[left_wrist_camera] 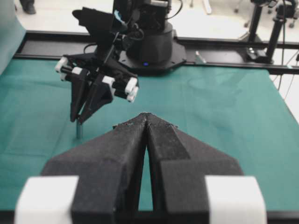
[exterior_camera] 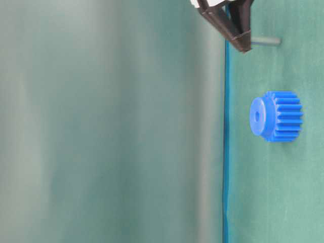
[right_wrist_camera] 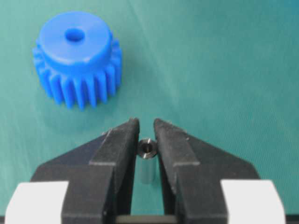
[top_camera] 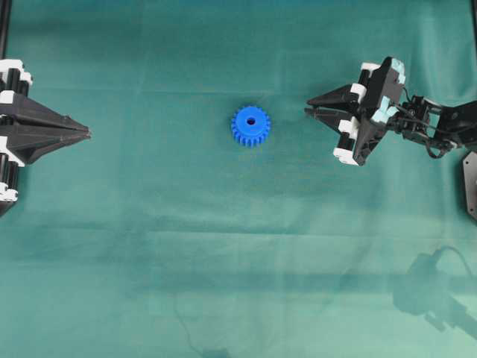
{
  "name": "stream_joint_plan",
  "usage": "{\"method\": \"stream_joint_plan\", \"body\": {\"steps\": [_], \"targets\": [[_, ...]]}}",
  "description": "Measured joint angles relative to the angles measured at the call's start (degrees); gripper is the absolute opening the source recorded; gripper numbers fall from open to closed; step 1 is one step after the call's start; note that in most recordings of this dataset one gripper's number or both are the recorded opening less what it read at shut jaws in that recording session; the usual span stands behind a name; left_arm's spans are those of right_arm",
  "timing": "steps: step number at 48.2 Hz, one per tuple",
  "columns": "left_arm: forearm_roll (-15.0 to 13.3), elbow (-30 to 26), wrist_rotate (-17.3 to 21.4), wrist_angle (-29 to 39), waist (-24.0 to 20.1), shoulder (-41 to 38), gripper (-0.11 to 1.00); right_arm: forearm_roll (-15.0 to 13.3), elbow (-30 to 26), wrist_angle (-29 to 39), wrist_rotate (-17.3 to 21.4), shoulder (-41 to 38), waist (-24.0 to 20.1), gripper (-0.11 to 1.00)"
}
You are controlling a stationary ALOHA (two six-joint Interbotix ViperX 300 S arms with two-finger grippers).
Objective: Insert the shaft placed at a random location into the center hole of the small gear at another random location.
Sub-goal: 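Lift the shaft with the right gripper and carry it over the blue gear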
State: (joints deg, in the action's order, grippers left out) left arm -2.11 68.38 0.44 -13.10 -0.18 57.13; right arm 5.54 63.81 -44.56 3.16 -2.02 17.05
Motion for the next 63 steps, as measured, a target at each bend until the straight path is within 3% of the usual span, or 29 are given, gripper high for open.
{"method": "stream_joint_plan", "body": {"steps": [16, 29, 49, 63], "targets": [[0.00, 0.00, 0.00, 0.53, 0.00, 0.35, 0.00, 0.00, -2.29, 11.07, -0.44, 8.53, -0.09, 0.12], [0.00, 0.00, -0.09, 0.62, 0.00, 0.35, 0.00, -0.09, -3.34, 12.39, -0.44, 8.61, -0.44, 0.12], [-0.09, 0.00, -0.09, 0.35, 0.00, 0.09, -0.01, -0.18, -14.77, 16.96, -0.62, 1.32, -4.57, 0.12], [-0.09, 0.00, -0.09, 0.53, 0.00, 0.09, -0.01, -0.26, -20.65, 19.86, -0.70, -2.02, -5.10, 0.12]]}}
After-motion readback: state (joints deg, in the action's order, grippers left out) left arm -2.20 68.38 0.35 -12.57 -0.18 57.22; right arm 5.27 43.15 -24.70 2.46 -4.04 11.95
